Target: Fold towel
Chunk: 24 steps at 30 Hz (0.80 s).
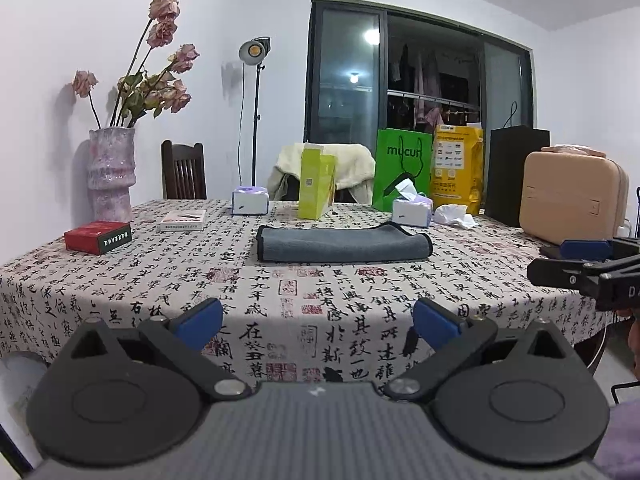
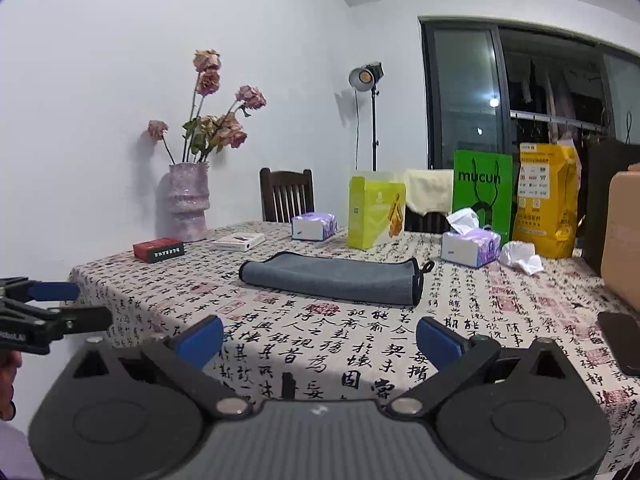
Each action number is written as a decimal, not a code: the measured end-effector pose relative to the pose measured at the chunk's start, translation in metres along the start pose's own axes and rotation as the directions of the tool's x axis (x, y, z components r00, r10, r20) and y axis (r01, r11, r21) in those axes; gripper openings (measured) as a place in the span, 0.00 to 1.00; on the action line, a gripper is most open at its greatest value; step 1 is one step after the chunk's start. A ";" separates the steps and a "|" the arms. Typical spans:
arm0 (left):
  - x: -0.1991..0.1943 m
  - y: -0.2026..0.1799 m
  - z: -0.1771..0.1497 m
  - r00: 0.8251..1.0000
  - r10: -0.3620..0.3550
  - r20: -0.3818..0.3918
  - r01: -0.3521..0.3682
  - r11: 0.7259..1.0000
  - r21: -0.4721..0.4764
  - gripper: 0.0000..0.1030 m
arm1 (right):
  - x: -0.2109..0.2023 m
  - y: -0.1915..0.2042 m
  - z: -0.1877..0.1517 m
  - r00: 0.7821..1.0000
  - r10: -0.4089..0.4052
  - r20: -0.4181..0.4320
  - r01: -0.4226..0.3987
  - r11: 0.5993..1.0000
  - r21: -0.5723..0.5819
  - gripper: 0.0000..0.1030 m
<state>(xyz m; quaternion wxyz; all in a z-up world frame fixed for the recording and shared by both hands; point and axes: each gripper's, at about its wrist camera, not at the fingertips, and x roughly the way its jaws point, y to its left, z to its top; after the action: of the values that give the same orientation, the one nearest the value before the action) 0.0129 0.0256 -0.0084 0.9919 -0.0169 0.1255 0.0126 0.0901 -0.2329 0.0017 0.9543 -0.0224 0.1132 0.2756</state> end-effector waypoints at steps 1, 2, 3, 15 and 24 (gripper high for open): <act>-0.002 -0.001 -0.003 1.000 -0.003 -0.002 0.003 1.000 -0.004 1.00 | -0.004 0.005 -0.002 1.000 0.001 0.007 -0.001 1.000 -0.024 1.00; -0.004 -0.002 -0.006 1.000 -0.007 -0.005 0.007 1.000 -0.008 1.00 | -0.008 0.009 -0.004 1.000 -0.001 0.016 0.002 0.999 -0.052 1.00; -0.005 -0.003 -0.009 1.000 -0.015 -0.012 0.015 1.000 -0.010 1.00 | -0.012 0.014 -0.006 1.000 -0.006 0.029 0.009 0.996 -0.084 1.00; -0.021 -0.024 -0.018 0.999 -0.032 -0.005 0.033 0.998 0.060 1.00 | -0.032 0.025 -0.022 1.000 0.023 0.001 -0.023 1.000 -0.016 1.00; -0.022 -0.027 -0.019 0.999 -0.037 -0.002 0.037 0.997 0.062 1.00 | -0.034 0.024 -0.024 1.000 0.016 0.009 -0.016 1.000 -0.006 1.00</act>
<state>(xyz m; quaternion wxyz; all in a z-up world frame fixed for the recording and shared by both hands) -0.0122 -0.0028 -0.0203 0.9919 0.0117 0.1259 -0.0098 0.0449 -0.2330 -0.0135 0.9525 -0.0232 0.1079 0.2838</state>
